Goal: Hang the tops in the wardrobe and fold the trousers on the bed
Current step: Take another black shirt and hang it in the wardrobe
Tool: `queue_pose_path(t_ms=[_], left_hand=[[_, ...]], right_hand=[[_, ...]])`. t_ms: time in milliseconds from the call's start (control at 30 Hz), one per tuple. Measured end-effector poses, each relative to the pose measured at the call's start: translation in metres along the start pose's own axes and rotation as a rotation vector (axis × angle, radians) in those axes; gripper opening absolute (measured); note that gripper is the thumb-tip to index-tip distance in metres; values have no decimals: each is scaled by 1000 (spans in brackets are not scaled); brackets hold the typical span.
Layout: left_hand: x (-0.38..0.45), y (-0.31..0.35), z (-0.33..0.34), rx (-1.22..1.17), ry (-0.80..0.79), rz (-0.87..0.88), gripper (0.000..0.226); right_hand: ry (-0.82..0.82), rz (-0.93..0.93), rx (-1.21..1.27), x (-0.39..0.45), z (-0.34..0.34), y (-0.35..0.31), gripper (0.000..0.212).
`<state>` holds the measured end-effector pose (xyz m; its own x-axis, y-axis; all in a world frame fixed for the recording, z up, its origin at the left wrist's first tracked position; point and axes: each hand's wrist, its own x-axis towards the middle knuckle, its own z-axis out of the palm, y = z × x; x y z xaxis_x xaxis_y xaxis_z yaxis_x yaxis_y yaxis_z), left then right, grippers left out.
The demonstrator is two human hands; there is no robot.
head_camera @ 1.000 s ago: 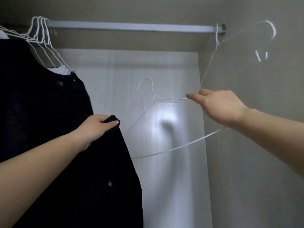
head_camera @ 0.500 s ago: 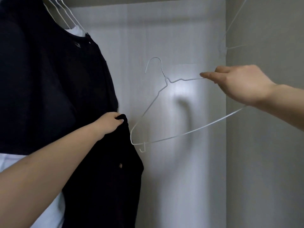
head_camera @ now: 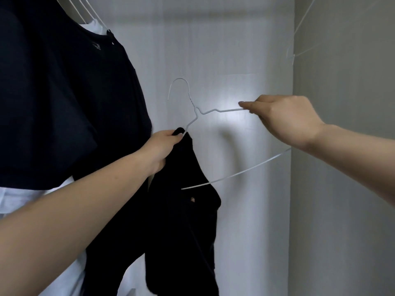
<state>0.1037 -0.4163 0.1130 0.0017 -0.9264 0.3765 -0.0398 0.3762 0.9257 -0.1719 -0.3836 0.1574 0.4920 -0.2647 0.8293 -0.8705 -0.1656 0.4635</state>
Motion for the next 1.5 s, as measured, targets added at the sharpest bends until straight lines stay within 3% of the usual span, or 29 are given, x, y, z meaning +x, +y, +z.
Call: queue_pose_path(t_ms=[167, 233, 333, 433, 533, 667, 767, 867, 1000, 1200, 1367, 1500], left_hand=[[-3, 8, 12, -72, 21, 53, 26], [-2, 7, 13, -58, 52, 58, 31], [-2, 6, 17, -60, 96, 37, 38], [-4, 6, 24, -42, 98, 42, 45], [-7, 8, 28, -29, 72, 57, 43], [-9, 7, 27, -19, 71, 69, 59], [-10, 3, 25, 11, 38, 92, 49], [-8, -1, 14, 28, 55, 136, 41], [-1, -8, -14, 42, 126, 187, 38], [5, -28, -49, 102, 222, 220, 32], [8, -40, -57, 18, 241, 185, 34], [8, -43, -58, -90, 297, 130, 38]], right_hand=[[90, 13, 116, -11, 10, -12, 51], [159, -175, 55, -16, 7, -17, 50], [126, -597, 34, -33, 2, -36, 47], [-25, -747, 171, -61, 10, -68, 39], [-229, -649, 273, -84, 27, -91, 46], [-374, -566, 143, -101, 46, -110, 70], [-525, -559, 132, -104, 42, -128, 67], [-520, -613, 147, -110, 37, -134, 53], [-341, -655, 199, -120, 39, -117, 42], [-394, -505, 398, -132, 29, -83, 31], [-459, -372, 463, -126, 24, -64, 36], [-465, -379, 483, -123, 18, -61, 39]])
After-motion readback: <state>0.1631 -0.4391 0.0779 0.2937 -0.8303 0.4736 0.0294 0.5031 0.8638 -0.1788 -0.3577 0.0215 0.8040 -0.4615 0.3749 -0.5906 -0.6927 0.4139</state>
